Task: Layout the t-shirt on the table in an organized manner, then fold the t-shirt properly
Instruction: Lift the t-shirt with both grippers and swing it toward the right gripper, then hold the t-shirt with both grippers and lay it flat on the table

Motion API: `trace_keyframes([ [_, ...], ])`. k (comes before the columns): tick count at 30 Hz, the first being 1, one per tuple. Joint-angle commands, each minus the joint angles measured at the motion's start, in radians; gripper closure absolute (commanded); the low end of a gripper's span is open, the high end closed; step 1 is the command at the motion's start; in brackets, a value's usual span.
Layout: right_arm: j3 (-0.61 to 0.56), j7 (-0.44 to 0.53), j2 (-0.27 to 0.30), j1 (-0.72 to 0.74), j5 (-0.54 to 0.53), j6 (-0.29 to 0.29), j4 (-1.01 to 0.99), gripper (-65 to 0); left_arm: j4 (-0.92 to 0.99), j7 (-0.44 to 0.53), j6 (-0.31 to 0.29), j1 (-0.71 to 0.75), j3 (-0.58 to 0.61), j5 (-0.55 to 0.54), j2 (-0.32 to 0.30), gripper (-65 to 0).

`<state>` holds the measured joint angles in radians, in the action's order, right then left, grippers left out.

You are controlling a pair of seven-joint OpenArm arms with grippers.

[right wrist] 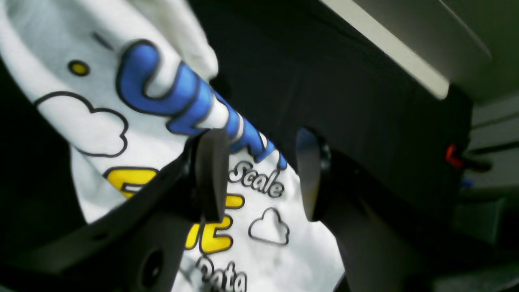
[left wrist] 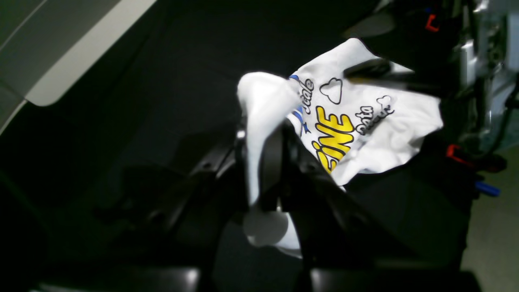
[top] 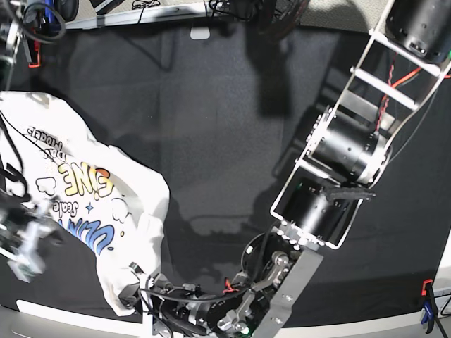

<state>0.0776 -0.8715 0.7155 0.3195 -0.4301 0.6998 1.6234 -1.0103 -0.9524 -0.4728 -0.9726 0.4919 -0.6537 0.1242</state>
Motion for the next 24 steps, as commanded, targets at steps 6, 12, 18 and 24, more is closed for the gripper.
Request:
trace_keyframes([
  [6,-0.119,0.069,0.021,0.131,0.037,-0.002,0.014,-24.4,-0.019,0.025,0.0,-0.042,-0.005,-0.02,0.024,0.0],
  [12,-0.121,0.101,-0.071,0.196,0.04,-0.002,-0.061,-24.4,-0.019,0.025,0.0,-0.042,-0.005,-0.018,0.024,0.0],
  [18,-0.121,0.135,-0.187,0.202,0.169,-0.002,-0.159,-24.4,-0.019,0.025,0.0,-0.042,-0.005,-0.018,0.024,0.0],
  [24,-0.121,0.179,-0.206,0.202,0.189,-0.002,-0.159,-24.4,-0.019,0.024,0.0,-0.042,-0.005,-0.018,0.024,0.0],
])
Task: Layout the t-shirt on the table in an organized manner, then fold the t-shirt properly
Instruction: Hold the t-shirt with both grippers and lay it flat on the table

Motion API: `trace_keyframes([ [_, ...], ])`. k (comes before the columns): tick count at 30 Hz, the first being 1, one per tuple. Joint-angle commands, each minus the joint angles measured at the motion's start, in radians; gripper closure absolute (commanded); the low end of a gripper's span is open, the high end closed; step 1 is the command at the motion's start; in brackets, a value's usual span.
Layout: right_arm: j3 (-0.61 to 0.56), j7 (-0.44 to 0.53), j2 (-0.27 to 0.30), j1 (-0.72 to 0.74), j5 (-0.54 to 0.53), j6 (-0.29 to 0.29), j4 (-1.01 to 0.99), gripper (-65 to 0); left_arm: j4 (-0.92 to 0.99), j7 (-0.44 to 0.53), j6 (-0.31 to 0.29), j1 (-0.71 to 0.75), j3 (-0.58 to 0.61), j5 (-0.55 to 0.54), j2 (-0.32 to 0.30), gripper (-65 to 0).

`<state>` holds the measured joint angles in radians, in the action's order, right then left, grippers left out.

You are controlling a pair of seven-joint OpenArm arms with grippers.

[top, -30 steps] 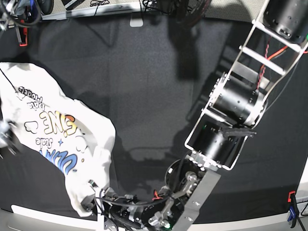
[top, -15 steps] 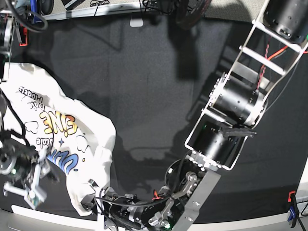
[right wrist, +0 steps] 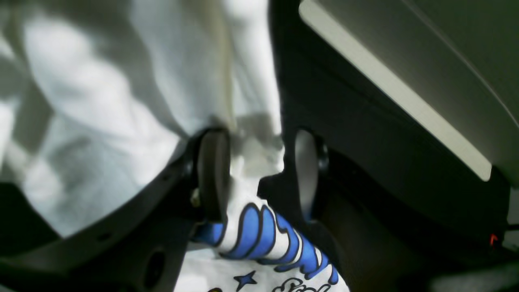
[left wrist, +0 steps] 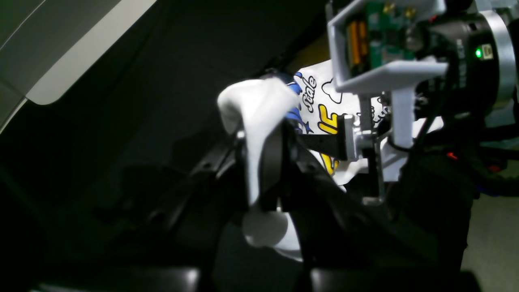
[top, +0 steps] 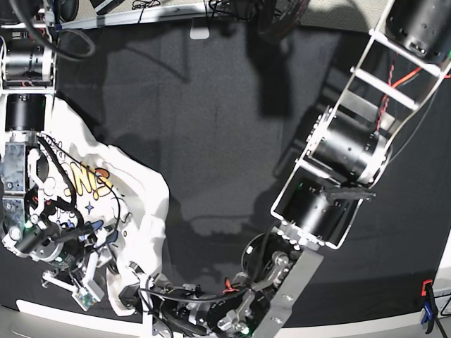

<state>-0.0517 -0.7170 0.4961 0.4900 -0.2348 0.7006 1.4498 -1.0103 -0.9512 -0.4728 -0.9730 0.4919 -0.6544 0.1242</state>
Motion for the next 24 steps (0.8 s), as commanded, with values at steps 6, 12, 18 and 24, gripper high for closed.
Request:
trace_keyframes([
  [6,0.008,0.02,0.019,0.066,0.016,-0.002,0.014,-24.4,-0.019,0.023,0.0,-0.041,-0.005,-0.017,0.024,0.0],
  [12,0.008,-0.035,0.019,0.138,-0.063,-0.002,0.014,-24.4,-0.019,0.023,0.0,-0.041,-0.005,-0.016,0.024,0.0],
  [18,0.008,-0.058,0.019,0.156,-0.064,-0.002,0.014,-24.4,-0.019,0.023,0.0,-0.041,-0.005,-0.016,0.024,0.0],
  [24,0.004,-0.07,0.018,0.154,-0.092,-0.002,0.014,-24.4,-0.019,0.023,0.0,-0.041,-0.005,-0.016,0.024,0.0],
])
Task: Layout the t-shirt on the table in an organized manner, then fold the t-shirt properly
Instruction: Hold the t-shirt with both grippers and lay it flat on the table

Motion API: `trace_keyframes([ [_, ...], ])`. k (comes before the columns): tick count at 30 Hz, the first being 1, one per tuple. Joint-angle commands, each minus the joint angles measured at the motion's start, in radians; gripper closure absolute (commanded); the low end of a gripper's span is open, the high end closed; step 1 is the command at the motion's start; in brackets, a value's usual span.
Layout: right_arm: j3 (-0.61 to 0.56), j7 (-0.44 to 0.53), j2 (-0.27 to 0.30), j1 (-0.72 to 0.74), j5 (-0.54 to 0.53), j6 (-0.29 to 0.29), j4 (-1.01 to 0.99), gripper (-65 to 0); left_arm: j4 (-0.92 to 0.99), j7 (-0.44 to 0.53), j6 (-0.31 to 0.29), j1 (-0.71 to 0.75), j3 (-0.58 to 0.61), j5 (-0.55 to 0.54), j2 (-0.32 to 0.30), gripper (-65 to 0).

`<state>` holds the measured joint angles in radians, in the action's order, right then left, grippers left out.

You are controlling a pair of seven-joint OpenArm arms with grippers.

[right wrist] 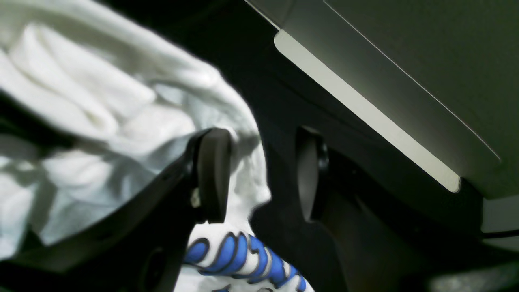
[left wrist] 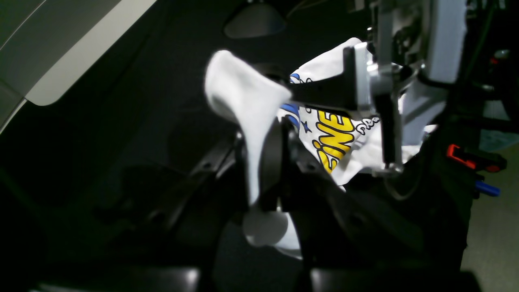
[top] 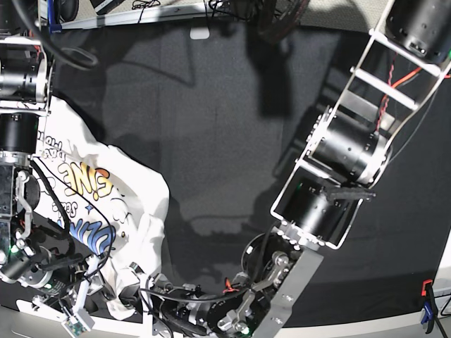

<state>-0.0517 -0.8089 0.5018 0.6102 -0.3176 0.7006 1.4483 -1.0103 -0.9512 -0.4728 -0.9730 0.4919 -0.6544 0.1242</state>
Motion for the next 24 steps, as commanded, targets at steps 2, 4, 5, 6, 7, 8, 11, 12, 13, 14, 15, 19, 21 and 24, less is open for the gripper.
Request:
trace_keyframes([
  [2,0.003,0.011,0.013,0.034,-0.023,-0.002,0.014,-24.4,-0.019,0.022,0.0,-0.041,-0.005,-0.016,0.024,0.0],
  [4,0.003,0.006,0.013,0.034,-0.028,-0.002,0.005,-21.6,-0.019,0.018,0.0,-0.041,-0.005,-0.017,0.024,0.0],
  [5,0.003,0.006,0.013,0.034,-0.027,-0.002,0.0,-15.8,-0.019,0.015,0.0,-0.041,-0.005,-0.016,0.024,0.0],
  [6,0.003,0.006,0.013,0.034,-0.026,-0.002,-0.005,-7.4,-0.019,0.014,0.0,-0.041,-0.005,-0.016,0.024,0.0],
  [7,0.003,0.002,0.013,0.034,-0.026,-0.002,-0.007,0.0,-0.019,0.012,0.0,-0.041,-0.005,-0.017,0.024,0.0],
  [8,0.003,-0.01,0.013,0.035,-0.026,-0.002,-0.007,0.0,-0.019,0.012,0.0,-0.041,-0.005,-0.016,0.024,0.0],
  [11,0.006,-0.043,0.014,0.035,-0.026,-0.002,-0.007,0.0,-0.019,0.01,-0.001,-0.041,-0.005,-0.016,0.024,0.0],
  [12,0.006,-0.057,0.014,0.035,-0.026,-0.002,-0.007,0.0,-0.019,0.008,-0.001,-0.041,-0.005,-0.016,0.024,0.0],
  [13,0.006,-0.069,0.018,0.035,-0.027,-0.002,-0.007,0.0,-0.019,0.008,-0.001,-0.041,-0.005,-0.016,0.024,0.0],
  [14,0.006,-0.081,0.023,0.035,-0.027,-0.002,-0.007,0.0,-0.019,0.008,-0.001,-0.041,-0.005,-0.016,0.024,0.0],
  [15,0.006,-0.092,0.031,0.035,-0.027,-0.002,-0.007,0.0,-0.019,0.008,-0.003,-0.041,-0.005,-0.014,0.024,0.0],
  [19,0.006,-0.158,0.082,0.035,-0.069,-0.002,-0.006,0.0,-0.019,0.008,-0.003,-0.041,-0.005,0.053,0.024,0.0],
  [21,0.006,-0.189,0.115,0.035,-0.121,-0.002,-0.006,0.0,-0.019,0.008,-0.003,-0.041,-0.005,0.087,0.024,0.0],
  [24,0.006,-0.21,0.155,0.035,-0.166,-0.002,-0.004,0.0,-0.019,0.009,-0.003,-0.041,-0.005,0.097,0.024,0.0],
])
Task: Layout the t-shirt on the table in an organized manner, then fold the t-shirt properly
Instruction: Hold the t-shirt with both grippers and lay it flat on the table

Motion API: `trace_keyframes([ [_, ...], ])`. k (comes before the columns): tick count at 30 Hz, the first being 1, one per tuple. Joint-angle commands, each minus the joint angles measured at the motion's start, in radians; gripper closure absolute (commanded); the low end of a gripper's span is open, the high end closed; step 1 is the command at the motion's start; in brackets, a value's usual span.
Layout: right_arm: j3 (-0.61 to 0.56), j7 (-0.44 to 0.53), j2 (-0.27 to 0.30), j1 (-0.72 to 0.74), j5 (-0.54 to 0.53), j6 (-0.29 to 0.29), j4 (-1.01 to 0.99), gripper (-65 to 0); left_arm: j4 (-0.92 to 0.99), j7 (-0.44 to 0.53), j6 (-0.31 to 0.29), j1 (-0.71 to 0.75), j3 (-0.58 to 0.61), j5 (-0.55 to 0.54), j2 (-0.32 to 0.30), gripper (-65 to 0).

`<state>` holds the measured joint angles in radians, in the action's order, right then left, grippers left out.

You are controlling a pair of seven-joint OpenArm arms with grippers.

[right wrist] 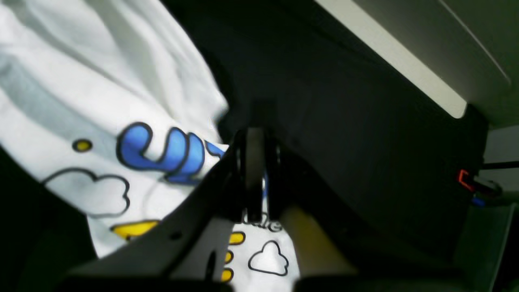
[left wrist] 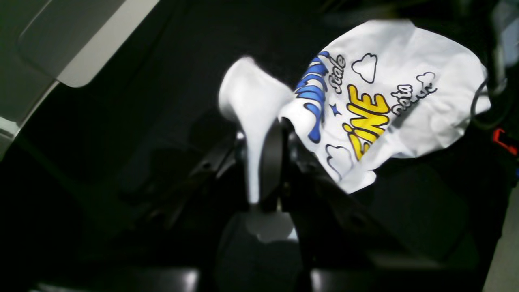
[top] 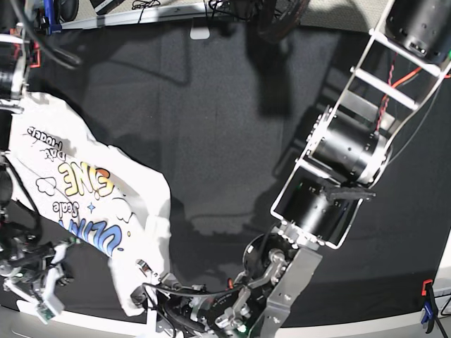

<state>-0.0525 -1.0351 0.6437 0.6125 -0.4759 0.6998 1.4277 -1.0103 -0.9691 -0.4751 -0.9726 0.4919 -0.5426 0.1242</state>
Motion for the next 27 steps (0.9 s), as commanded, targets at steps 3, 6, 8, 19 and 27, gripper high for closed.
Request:
trace_keyframes([
  [3,0.007,0.021,0.039,0.033,-0.007,-0.002,0.018,0.0,-0.019,0.026,-0.001,-0.042,-0.005,-0.035,0.024,0.0],
  [6,0.007,0.035,0.047,0.033,-0.027,-0.002,0.018,0.0,-0.019,0.026,-0.002,-0.042,-0.005,-0.079,0.024,0.0],
  [8,0.007,0.035,0.046,0.033,-0.042,-0.002,0.018,0.0,-0.019,0.019,-0.038,-0.042,-0.005,-0.088,0.024,0.0],
  [19,-0.084,0.109,0.047,0.033,-0.06,-0.002,0.018,-24.0,-0.019,-0.128,-0.223,-0.042,-0.005,-0.088,0.024,0.0],
  [27,-0.357,0.174,0.046,0.053,0.107,-0.002,0.018,-24.0,-0.019,-0.2,-0.223,-0.042,-0.005,-0.175,0.024,0.0],
])
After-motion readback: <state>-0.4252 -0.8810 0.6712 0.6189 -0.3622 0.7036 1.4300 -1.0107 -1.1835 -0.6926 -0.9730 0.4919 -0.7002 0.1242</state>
